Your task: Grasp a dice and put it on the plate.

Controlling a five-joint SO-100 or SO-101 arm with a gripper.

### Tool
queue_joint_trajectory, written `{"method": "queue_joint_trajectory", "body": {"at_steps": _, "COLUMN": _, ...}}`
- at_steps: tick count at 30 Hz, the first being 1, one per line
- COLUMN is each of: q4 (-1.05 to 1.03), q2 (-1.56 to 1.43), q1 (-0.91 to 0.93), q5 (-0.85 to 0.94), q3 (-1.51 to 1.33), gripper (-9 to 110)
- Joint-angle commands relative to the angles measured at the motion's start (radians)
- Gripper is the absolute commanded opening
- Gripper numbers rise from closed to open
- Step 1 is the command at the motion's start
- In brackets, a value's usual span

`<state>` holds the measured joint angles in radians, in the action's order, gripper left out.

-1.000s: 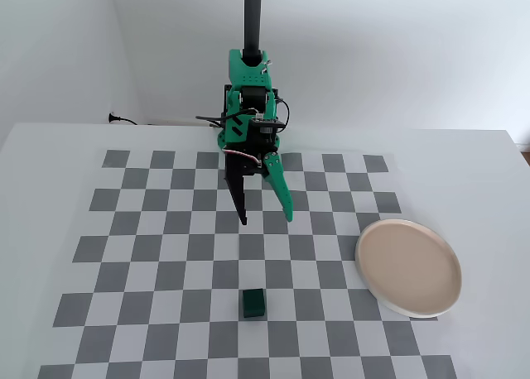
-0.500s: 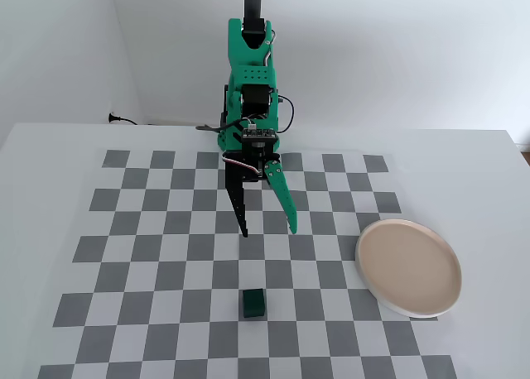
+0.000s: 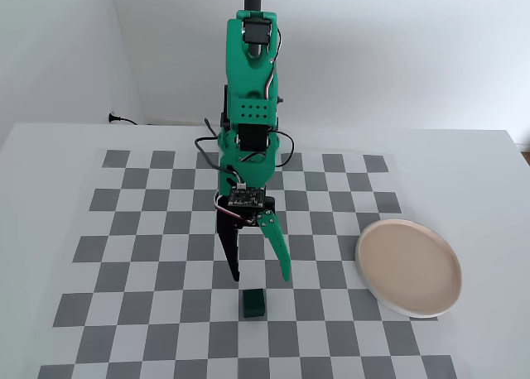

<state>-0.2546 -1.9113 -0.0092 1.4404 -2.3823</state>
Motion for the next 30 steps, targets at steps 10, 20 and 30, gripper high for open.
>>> {"method": "queue_joint_trajectory", "body": {"at_steps": 10, "q4": 0.060, "q2": 0.112, "q1": -0.026, "q5": -0.021, "q3": 0.181, "gripper": 28}}
{"method": "queue_joint_trajectory", "body": {"at_steps": 20, "q4": 0.080, "q2": 0.190, "q1": -0.028, "q5": -0.089, "q3": 0.230, "gripper": 27}}
{"method": "queue_joint_trajectory", "body": {"at_steps": 30, "q4": 0.110, "q2": 0.258, "q1": -0.032, "q5": -0.077, "q3": 0.232, "gripper": 26}}
